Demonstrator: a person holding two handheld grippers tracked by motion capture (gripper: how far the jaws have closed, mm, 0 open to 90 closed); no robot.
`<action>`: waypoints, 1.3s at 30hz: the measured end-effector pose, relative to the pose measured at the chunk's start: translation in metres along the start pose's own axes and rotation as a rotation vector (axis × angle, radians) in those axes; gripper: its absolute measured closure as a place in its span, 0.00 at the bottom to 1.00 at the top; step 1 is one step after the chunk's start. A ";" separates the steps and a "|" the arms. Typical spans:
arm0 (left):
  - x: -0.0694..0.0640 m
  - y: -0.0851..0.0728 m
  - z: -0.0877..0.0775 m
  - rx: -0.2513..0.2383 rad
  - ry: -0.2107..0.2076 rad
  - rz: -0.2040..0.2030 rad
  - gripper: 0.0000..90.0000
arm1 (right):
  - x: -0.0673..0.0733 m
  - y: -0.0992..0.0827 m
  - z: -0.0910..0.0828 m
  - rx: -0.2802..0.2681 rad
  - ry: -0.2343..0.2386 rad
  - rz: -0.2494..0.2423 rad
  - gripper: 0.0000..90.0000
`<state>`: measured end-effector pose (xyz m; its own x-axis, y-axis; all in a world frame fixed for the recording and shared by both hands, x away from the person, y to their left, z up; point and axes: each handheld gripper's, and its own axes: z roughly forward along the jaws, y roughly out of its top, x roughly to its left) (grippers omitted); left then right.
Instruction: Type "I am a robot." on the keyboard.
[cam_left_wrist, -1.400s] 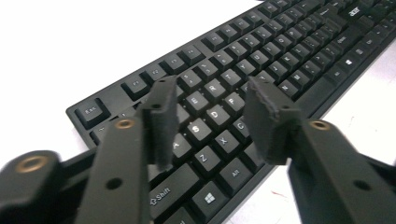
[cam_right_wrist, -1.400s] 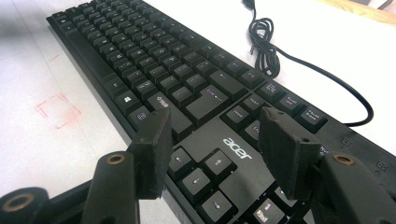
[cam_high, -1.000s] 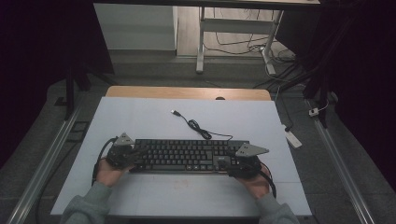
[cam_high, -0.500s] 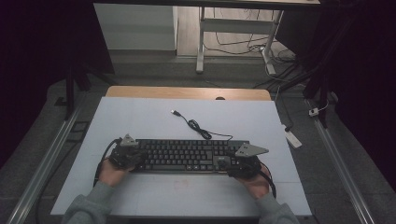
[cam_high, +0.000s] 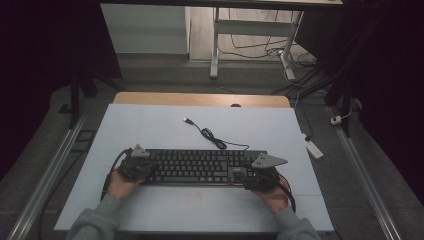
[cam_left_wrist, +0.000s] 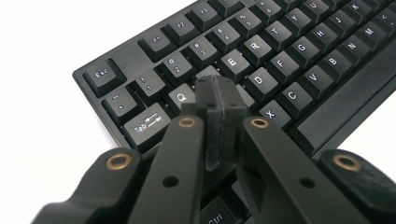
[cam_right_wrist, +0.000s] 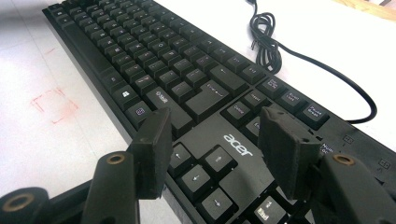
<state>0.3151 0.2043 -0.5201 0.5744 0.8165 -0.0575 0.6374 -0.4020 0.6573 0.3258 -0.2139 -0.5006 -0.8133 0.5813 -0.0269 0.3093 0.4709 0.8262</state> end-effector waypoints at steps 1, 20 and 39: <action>0.000 0.000 0.000 0.000 0.000 0.000 0.99 | 0.000 0.000 0.000 0.002 -0.002 -0.001 0.50; -0.001 0.001 -0.015 -0.100 -0.049 -0.019 0.89 | -0.001 0.000 0.000 -0.003 -0.002 -0.001 0.50; -0.006 0.005 -0.031 -0.147 -0.097 -0.031 0.40 | 0.000 0.000 0.000 -0.003 0.002 0.000 0.50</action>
<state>0.2992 0.2104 -0.4931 0.6068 0.7811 -0.1471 0.5779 -0.3065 0.7563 0.3257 -0.2138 -0.5007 -0.8142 0.5799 -0.0261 0.3074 0.4689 0.8280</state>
